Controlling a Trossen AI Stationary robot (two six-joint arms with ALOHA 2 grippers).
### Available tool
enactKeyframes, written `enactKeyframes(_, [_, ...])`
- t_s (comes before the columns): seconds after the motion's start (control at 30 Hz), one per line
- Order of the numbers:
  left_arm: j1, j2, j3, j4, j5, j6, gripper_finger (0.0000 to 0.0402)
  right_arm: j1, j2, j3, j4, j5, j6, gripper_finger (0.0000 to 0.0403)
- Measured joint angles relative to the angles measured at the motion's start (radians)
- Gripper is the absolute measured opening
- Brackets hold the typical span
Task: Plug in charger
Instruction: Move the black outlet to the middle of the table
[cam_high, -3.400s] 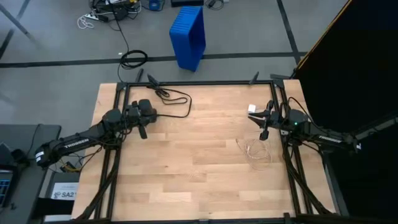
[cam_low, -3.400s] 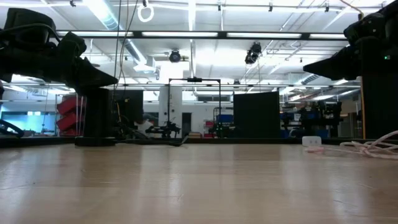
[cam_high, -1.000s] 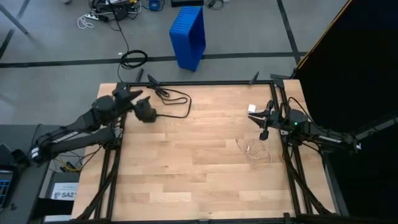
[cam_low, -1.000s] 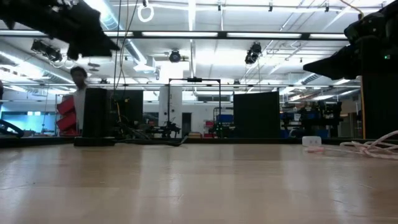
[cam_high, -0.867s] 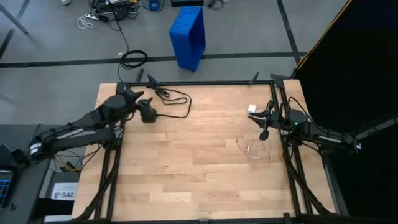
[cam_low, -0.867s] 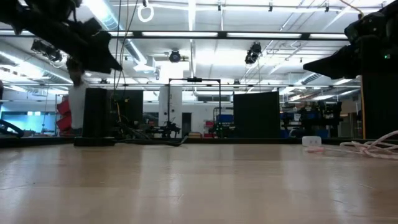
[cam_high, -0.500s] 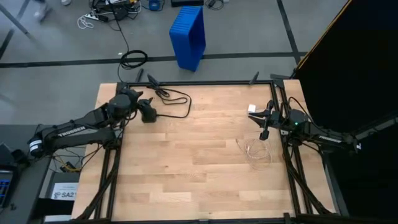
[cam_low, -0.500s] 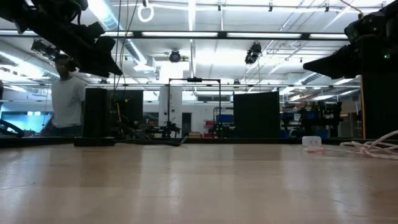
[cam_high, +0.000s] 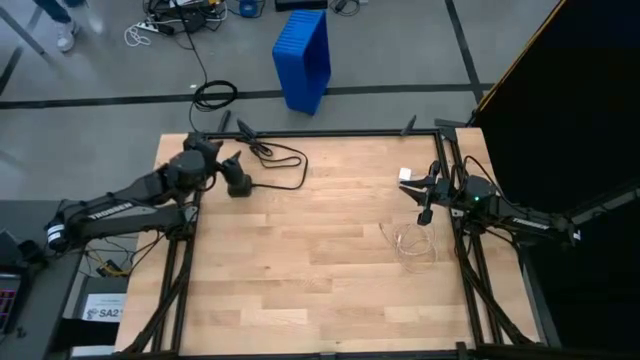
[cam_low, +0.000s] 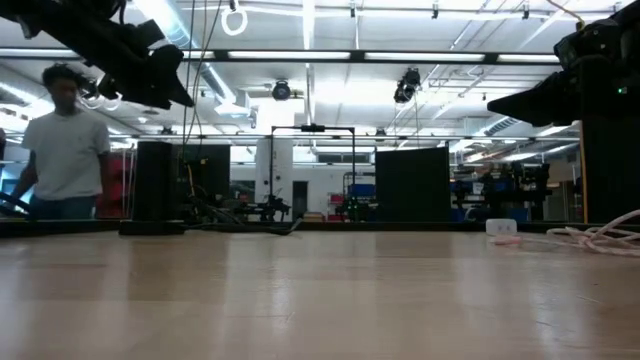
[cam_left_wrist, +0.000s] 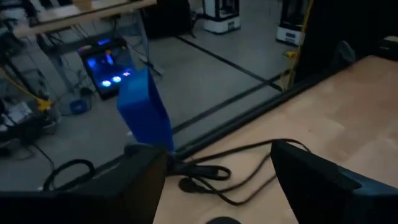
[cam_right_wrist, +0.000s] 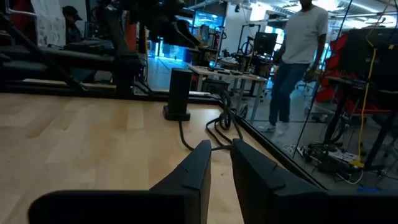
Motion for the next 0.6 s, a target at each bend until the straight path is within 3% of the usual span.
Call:
enactKeyframes(0.27, [-0.036, 0.008, 0.040, -0.103, 0.000, -0.166, 0.0327, 0.000, 0.000, 0.000, 0.000, 0.000, 0.000, 0.0029])
enactKeyframes(0.47, [-0.078, 0.065, 0.040, -0.182, -0.003, -0.269, 0.0325, 0.000, 0.000, 0.000, 0.000, 0.000, 0.000, 0.0027])
enactKeyframes(0.6, [-0.132, 0.099, 0.040, -0.194, -0.057, -0.287, 0.0320, 0.000, 0.000, 0.000, 0.000, 0.000, 0.000, 0.0033])
